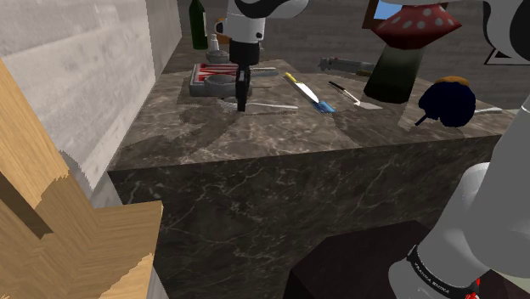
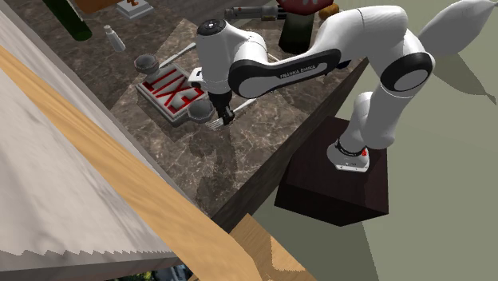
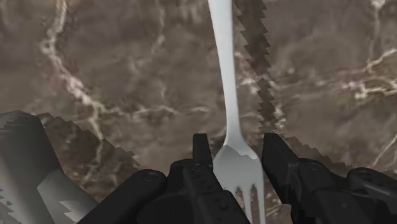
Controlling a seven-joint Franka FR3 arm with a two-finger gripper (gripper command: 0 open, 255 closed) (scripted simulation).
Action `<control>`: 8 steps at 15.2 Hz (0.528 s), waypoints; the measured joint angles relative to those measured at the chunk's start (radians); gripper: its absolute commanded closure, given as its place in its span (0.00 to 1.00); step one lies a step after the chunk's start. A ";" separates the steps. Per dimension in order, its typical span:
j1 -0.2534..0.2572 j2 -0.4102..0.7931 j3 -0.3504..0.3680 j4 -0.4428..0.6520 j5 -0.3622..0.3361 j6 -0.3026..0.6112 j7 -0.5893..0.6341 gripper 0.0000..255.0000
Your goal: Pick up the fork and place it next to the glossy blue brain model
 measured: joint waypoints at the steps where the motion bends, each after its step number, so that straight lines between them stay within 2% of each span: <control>1: 0.000 0.001 0.000 0.014 0.000 -0.014 -0.001 1.00; 8: 0.002 0.018 0.002 0.128 -0.001 -0.112 0.004 1.00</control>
